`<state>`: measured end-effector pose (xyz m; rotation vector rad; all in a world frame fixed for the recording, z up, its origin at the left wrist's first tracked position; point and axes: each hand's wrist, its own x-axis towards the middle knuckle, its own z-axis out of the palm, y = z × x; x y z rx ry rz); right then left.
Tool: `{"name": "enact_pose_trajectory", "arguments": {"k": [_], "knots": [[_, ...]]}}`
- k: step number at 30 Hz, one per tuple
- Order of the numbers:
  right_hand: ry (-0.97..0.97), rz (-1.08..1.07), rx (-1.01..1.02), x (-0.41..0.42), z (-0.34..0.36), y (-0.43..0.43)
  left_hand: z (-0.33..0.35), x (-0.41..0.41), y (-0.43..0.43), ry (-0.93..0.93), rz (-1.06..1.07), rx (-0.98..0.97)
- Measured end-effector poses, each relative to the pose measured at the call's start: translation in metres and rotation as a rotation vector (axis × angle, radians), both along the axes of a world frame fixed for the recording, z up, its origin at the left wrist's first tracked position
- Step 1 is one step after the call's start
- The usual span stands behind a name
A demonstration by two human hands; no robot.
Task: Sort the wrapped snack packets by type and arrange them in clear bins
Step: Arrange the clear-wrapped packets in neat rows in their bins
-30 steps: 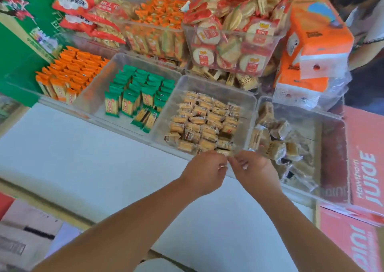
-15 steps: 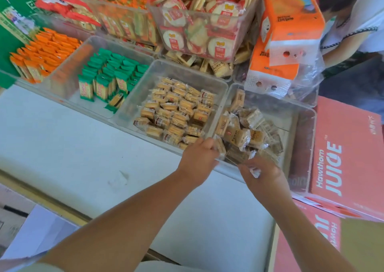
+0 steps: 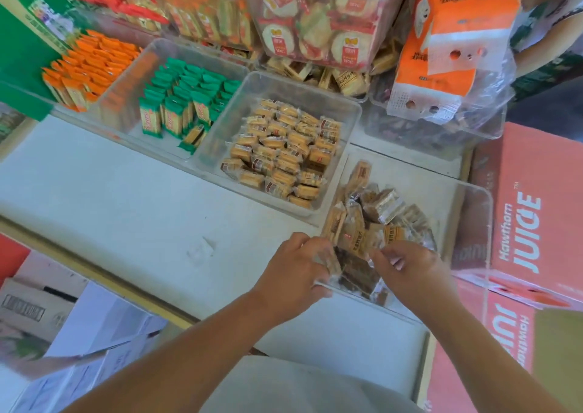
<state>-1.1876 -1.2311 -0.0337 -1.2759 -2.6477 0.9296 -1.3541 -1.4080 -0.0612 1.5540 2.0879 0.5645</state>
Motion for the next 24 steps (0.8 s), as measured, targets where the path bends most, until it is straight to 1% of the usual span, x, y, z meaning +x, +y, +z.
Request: {"name": "enact_pose_trajectory", "arguments": {"k": [3, 6, 8, 9, 10, 12, 14, 15, 17, 19, 20, 21, 24], "knots": [[0.087, 0.015, 0.126, 0.013, -0.015, -0.018, 0.006, -0.001, -0.025, 0.023, -0.028, -0.045], [0.097, 0.009, 0.221, 0.025, -0.029, -0.034, 0.010, 0.002, -0.046, 0.069, -0.074, -0.103], [0.071, -0.012, 0.323, 0.034, -0.032, -0.040, 0.013, 0.009, -0.064, 0.077, -0.103, -0.190], [0.027, -0.038, 0.335, 0.039, -0.033, -0.043, 0.015, 0.013, -0.073, 0.067, -0.107, -0.235], [-0.038, -0.088, 0.308, 0.043, -0.030, -0.046, 0.018, 0.016, -0.080, 0.048, -0.101, -0.263], [-0.172, -0.193, 0.175, 0.050, -0.033, -0.047, 0.022, 0.021, -0.085, 0.021, -0.042, -0.258], [-0.239, -0.205, 0.058, 0.052, -0.033, -0.049, 0.019, 0.024, -0.078, 0.021, 0.080, -0.161], [-0.235, -0.201, -0.010, 0.050, -0.033, -0.051, 0.017, 0.025, -0.072, 0.016, 0.150, -0.105], [-0.202, -0.192, -0.140, 0.043, -0.028, -0.062, 0.015, 0.026, -0.061, -0.033, 0.261, -0.079], [-0.123, -0.127, -0.054, 0.038, -0.025, -0.079, 0.013, 0.027, -0.057, -0.062, 0.329, -0.152], [-0.067, -0.115, 0.001, 0.036, -0.022, -0.086, 0.010, 0.027, -0.058, -0.044, 0.338, -0.184], [-0.015, -0.110, 0.014, 0.035, -0.020, -0.092, 0.007, 0.027, -0.061, -0.014, 0.330, -0.216], [0.030, -0.056, -0.064, 0.033, -0.017, -0.103, 0.005, 0.032, -0.080, 0.040, 0.329, -0.290]]}}
